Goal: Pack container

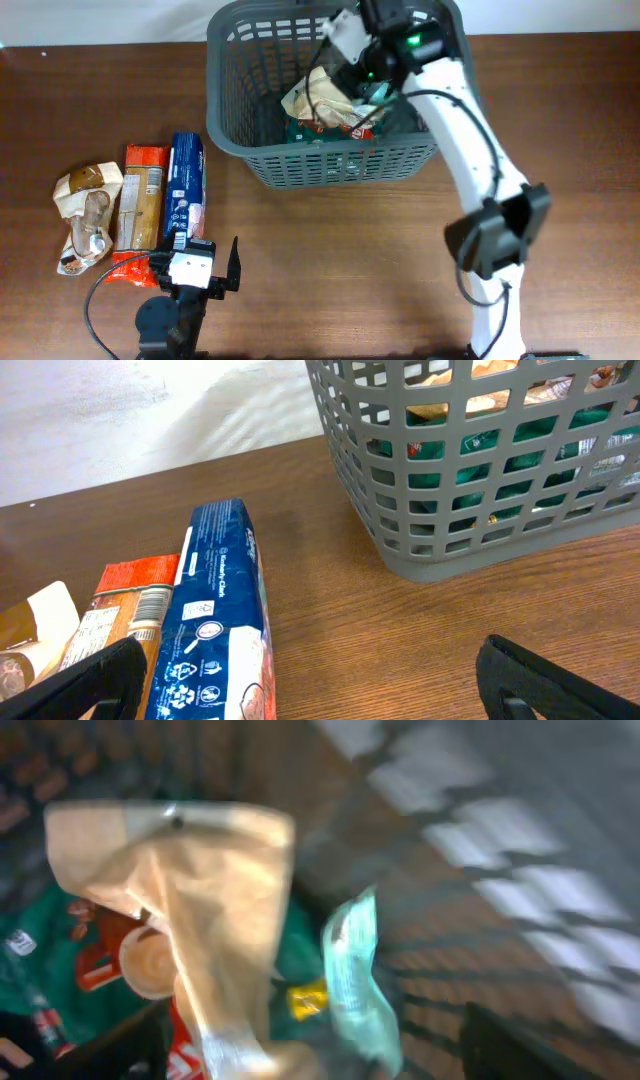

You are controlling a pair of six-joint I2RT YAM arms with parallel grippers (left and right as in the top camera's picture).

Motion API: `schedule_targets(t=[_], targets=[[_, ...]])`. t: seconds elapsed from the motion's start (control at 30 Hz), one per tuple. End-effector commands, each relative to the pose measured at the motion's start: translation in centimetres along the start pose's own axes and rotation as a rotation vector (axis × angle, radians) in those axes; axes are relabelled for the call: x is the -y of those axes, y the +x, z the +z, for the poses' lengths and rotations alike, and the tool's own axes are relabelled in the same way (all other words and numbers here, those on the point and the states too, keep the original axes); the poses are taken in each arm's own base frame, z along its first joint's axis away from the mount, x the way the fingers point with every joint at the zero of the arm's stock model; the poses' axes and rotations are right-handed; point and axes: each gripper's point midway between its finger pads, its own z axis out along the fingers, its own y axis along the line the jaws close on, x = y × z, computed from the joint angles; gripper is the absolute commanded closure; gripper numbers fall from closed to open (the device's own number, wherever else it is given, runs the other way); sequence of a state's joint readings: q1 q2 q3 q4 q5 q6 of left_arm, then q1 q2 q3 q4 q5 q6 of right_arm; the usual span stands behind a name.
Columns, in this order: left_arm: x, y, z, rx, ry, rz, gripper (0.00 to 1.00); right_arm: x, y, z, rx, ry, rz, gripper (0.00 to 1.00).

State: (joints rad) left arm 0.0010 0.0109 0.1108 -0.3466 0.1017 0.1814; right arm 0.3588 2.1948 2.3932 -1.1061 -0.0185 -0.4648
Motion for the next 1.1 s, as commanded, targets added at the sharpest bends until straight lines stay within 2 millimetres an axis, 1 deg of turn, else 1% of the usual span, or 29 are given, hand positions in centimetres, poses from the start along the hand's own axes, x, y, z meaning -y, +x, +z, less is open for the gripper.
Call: schedule_targets(t=[0.0, 0.03, 0.07, 0.1, 0.17, 0.2, 0.23, 0.3, 0.33, 0.37, 0.4, 0.43, 0.47, 0.53, 0.6, 0.67, 0.7, 0.77, 0.83, 0.9, 0.93, 1.0, 1.03, 1.07], targets=[[0.2, 0.0, 0.0, 0.005, 0.011, -0.008, 0.01, 8.3, -1.0, -14.2, 0.211, 0.233, 0.237, 0.10], [0.2, 0.0, 0.0, 0.005, 0.011, -0.008, 0.01, 10.1, -0.1, -15.8, 0.229, 0.267, 0.310, 0.08], [0.2, 0.0, 0.0, 0.005, 0.011, -0.008, 0.01, 12.1, 1.2, -17.8, 0.252, 0.301, 0.404, 0.05], [0.2, 0.0, 0.0, 0.005, 0.010, -0.008, 0.01, 13.3, 2.1, -18.8, 0.267, 0.312, 0.453, 0.03], [0.2, 0.0, 0.0, 0.005, 0.010, -0.008, 0.01, 16.0, 4.4, -21.1, 0.313, 0.303, 0.552, 0.03], [0.2, 0.0, 0.0, 0.005, 0.010, -0.008, 0.01, 17.4, 5.8, -21.8, 0.329, 0.298, 0.602, 0.03], [0.2, 0.0, 0.0, 0.005, 0.011, -0.008, 0.01, 18.6, 7.1, -22.3, 0.328, 0.306, 0.648, 0.03], [0.2, 0.0, 0.0, 0.005, 0.010, -0.008, 0.01, 20.9, 10.7, -22.7, 0.297, 0.348, 0.768, 0.03], [0.2, 0.0, 0.0, 0.005, 0.011, -0.008, 0.01, 21.7, 12.5, -22.4, 0.274, 0.362, 0.821, 0.03], [0.2, 0.0, 0.0, 0.005, 0.010, -0.008, 0.01, 22.5, 14.7, -22.1, 0.242, 0.374, 0.885, 0.03], [0.2, 0.0, 0.0, 0.005, 0.010, -0.008, 0.01, 22.9, 16.2, -21.7, 0.216, 0.377, 0.928, 0.03], [0.2, 0.0, 0.0, 0.005, 0.010, -0.008, 0.01, 22.9, 19.6, -20.1, 0.142, 0.359, 1.003, 0.04], [0.2, 0.0, 0.0, 0.005, 0.011, -0.008, 0.01, 22.5, 21.3, -19.1, 0.096, 0.343, 1.035, 0.04], [0.2, 0.0, 0.0, 0.005, 0.010, -0.008, 0.01, 21.4, 24.0, -16.8, 0.011, 0.306, 1.083, 0.04], [0.2, -0.1, 0.0, 0.010, 0.011, -0.007, 0.01, 20.1, 25.9, -14.7, -0.059, 0.265, 1.113, 0.04], [0.4, -0.3, 0.0, 0.020, 0.022, -0.006, 0.01, 18.8, 27.2, -13.0, -0.112, 0.230, 1.130, 0.01], [0.6, -0.3, 0.0, 0.020, 0.035, -0.006, 0.01, 18.2, 27.7, -12.2, -0.134, 0.215, 1.137, 0.01], [0.3, -0.6, 0.0, 0.029, 0.018, -0.005, 0.01, 17.1, 28.8, -11.0, -0.177, 0.188, 1.151, 0.01], [0.1, -0.7, 0.0, 0.033, 0.008, -0.005, 0.01, 16.2, 29.5, -10.2, -0.208, 0.168, 1.159, 0.01], [-0.1, -1.5, -0.2, 0.055, -0.001, -0.017, 0.01, 15.6, 30.1, -9.6, -0.233, 0.153, 1.168, 0.01], [-0.8, -2.1, -0.5, 0.059, -0.039, -0.063, 0.01, 15.3, 30.3, -9.5, -0.241, 0.149, 1.171, 0.01], [-3.5, -2.9, -1.5, 0.036, -0.181, -0.192, 0.01, 15.1, 30.5, -9.2, -0.250, 0.144, 1.173, 0.01], [-4.5, -3.4, -2.0, 0.020, -0.236, -0.215, 0.01, 15.1, 30.6, -9.2, -0.251, 0.143, 1.174, 0.01], [-5.1, -4.0, -2.3, 0.002, -0.263, -0.215, 0.01, 15.1, 30.5, -9.2, -0.251, 0.143, 1.174, 0.01]])
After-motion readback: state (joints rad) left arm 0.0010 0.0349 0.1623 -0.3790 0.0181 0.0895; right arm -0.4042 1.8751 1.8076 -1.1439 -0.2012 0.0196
